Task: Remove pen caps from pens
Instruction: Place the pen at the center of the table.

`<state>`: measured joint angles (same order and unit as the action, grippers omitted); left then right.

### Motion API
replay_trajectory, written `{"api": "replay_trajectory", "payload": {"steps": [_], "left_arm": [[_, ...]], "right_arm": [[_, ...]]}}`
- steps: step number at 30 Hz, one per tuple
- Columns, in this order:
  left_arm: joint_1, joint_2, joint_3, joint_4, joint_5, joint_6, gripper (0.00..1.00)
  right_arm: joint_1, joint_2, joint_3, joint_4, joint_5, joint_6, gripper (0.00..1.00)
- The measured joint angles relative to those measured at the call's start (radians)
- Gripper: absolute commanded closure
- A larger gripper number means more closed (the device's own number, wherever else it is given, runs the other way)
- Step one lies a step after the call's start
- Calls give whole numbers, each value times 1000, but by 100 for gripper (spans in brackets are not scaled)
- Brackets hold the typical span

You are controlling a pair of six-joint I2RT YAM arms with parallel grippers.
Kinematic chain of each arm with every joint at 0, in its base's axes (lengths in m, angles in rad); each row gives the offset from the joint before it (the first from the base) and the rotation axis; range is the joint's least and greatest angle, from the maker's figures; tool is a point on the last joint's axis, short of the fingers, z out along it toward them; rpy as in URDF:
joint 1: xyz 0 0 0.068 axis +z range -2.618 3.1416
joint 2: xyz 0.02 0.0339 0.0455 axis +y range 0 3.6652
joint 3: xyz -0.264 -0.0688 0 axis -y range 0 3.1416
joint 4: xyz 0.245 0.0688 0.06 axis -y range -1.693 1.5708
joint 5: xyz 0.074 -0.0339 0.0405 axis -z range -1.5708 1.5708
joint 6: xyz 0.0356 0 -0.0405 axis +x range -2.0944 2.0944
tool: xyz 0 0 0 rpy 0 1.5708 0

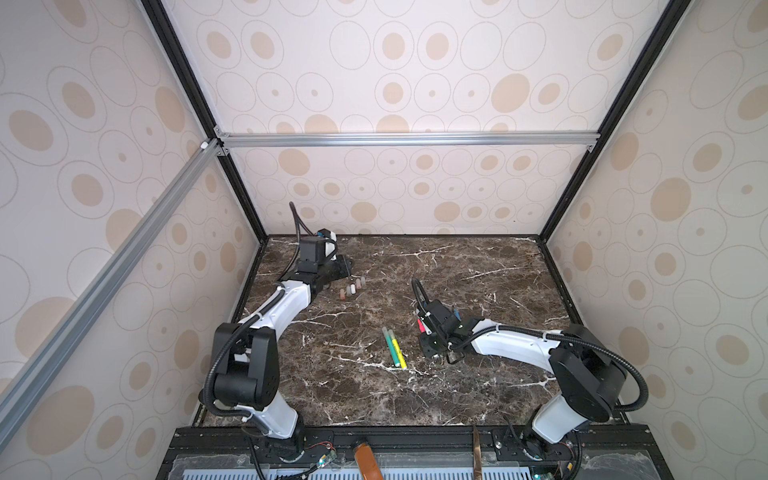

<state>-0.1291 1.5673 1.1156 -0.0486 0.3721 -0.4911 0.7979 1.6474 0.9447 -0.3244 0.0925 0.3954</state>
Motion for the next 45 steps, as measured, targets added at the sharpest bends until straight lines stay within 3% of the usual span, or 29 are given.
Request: {"api": "replay_trajectory", "payload": {"steps": [6,13,25,39,45], "left_arm": [[42,-116,-115,-5,-40,25,100],[60,-88,-207,-4,-43,29,100],[81,-71,-210,12,-42,29,100],[84,-57,-256,47,-42,29,100],[84,-33,-266,61,-45,29,100]], "right_arm": [[-19,64,49,-56,40,-3,91],[-31,90,52,-90,54,-3,85],[-35,94,52,-109,80,-16,74],[-52,94,76,-142,132,-47,75],[-66,70,92,-138,139,-75,70]]}}
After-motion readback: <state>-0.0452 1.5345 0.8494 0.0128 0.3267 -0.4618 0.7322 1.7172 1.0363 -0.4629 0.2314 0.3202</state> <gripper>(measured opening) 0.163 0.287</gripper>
